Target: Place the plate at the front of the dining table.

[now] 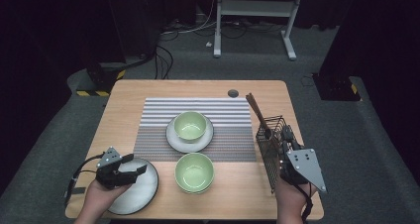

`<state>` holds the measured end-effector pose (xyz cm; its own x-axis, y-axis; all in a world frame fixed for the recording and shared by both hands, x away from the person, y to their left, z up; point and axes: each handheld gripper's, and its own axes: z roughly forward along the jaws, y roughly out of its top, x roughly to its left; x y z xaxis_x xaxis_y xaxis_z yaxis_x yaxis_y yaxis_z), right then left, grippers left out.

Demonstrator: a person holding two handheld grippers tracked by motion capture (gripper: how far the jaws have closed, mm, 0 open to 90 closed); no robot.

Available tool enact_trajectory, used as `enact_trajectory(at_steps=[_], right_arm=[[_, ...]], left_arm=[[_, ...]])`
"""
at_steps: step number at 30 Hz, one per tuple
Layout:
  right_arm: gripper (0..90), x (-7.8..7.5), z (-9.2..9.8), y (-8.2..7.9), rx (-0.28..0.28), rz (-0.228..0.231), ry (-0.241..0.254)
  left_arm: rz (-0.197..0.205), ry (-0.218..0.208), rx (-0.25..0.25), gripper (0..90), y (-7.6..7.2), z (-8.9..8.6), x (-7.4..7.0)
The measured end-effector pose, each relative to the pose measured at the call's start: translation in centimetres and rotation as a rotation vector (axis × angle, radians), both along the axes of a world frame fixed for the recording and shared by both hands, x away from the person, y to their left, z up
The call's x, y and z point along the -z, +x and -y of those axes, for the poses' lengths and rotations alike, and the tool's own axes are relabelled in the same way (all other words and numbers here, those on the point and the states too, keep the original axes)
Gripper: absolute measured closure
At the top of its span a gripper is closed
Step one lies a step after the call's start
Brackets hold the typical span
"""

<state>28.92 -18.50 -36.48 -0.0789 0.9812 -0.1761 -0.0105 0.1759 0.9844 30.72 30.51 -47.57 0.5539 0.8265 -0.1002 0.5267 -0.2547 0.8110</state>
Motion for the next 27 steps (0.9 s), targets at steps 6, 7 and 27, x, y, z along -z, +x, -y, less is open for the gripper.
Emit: enact_trajectory(at_steps=[6,7,27], right_arm=[[88.9,-0.4,-0.1,-0.1,0.003,0.018,-0.001],[88.9,-0.5,-0.1,-0.2,0.007,0.022,0.001],[88.9,-1.9,-1.5,-0.1,-0.041,0.067,0.029]], left_arm=[[0.0,0.003,0.002,28.2,0.0,0.0,0.0],[0.0,0.002,0.003,28.2,0.0,0.0,0.0],[0.004,-0.001,-0.004,28.1,0.0,-0.1,-0.1]])
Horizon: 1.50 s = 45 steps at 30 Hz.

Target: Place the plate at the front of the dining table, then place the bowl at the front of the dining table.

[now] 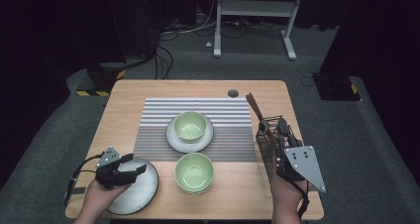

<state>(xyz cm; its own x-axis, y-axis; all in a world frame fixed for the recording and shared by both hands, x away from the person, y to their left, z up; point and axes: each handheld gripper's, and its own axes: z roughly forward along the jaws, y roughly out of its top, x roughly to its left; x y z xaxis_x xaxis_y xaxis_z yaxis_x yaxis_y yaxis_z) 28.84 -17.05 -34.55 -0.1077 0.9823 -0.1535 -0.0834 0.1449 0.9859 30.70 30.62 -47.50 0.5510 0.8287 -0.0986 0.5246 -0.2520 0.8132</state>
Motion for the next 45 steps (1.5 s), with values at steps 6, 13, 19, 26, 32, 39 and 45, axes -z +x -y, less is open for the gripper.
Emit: enact_trajectory(at_steps=[6,13,19,26,32,39,45], right_arm=[[88.9,0.4,-0.8,0.8,-0.029,-0.021,0.006],[88.9,1.0,-1.7,1.6,-0.057,-0.04,0.012],[88.9,1.4,-2.5,1.8,-0.079,-0.047,0.02],[88.9,1.9,-3.5,2.2,-0.104,-0.062,0.018],[88.8,2.3,-4.2,2.5,-0.121,-0.074,0.012],[88.8,2.9,-4.9,3.0,-0.138,-0.096,0.012],[88.8,3.4,-5.5,3.7,-0.159,-0.113,0.019]], left_arm=[[0.001,-0.002,0.001,28.0,0.0,0.0,0.0],[0.002,0.0,0.003,28.0,0.0,0.0,0.0],[-0.002,0.002,0.006,28.0,0.0,0.1,0.0],[0.0,0.004,0.01,28.0,-0.1,0.1,0.0],[0.003,0.001,0.01,28.0,0.0,0.1,-0.1],[0.001,0.0,0.011,28.0,0.0,0.0,0.0],[0.0,-0.003,0.011,28.0,-0.1,-0.1,0.0]])
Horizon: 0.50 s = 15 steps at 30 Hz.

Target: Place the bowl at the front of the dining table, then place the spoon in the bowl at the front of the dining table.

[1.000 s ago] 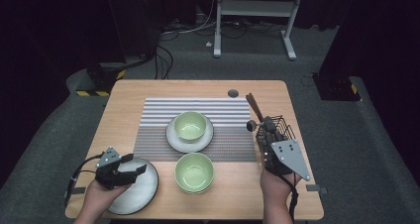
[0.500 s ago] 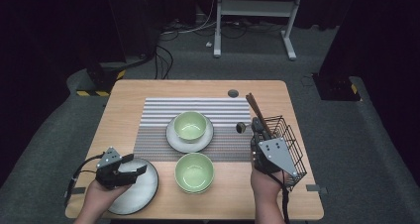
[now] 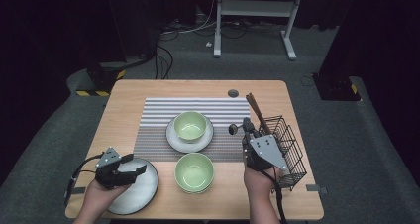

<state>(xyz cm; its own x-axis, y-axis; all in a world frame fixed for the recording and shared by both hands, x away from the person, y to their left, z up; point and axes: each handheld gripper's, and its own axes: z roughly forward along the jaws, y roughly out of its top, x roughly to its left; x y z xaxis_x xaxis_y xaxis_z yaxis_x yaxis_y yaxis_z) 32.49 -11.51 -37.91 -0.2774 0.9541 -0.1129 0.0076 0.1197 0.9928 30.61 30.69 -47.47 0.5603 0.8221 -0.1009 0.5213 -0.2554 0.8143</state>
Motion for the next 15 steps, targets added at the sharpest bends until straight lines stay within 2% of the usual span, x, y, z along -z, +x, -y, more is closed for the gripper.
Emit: enact_trajectory(at_steps=[15], right_arm=[[88.8,0.6,-1.4,0.9,-0.02,-0.005,0.001]], left_arm=[[0.001,-0.002,0.011,28.0,0.0,0.2,0.1]])
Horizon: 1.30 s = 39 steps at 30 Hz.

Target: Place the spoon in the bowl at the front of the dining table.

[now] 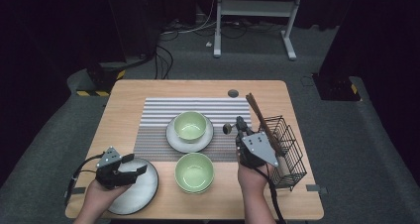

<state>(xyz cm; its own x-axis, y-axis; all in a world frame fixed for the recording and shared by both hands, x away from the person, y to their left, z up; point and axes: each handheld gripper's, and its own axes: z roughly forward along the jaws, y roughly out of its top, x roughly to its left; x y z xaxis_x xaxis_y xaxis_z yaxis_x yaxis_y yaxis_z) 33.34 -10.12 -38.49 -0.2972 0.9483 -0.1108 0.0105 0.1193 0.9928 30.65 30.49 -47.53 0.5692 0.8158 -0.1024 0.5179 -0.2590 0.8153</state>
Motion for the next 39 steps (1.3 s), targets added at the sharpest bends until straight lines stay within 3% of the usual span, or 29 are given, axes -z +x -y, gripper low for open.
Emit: enact_trajectory(at_steps=[23,39], right_arm=[[88.8,-0.5,-3.0,1.9,-0.063,0.002,0.008],[88.8,0.3,-5.4,3.0,-0.106,-0.027,0.009]], left_arm=[[0.017,0.006,-0.003,27.6,-0.3,0.0,0.1],[0.014,-0.013,-0.005,27.8,-0.3,-0.2,0.0]])
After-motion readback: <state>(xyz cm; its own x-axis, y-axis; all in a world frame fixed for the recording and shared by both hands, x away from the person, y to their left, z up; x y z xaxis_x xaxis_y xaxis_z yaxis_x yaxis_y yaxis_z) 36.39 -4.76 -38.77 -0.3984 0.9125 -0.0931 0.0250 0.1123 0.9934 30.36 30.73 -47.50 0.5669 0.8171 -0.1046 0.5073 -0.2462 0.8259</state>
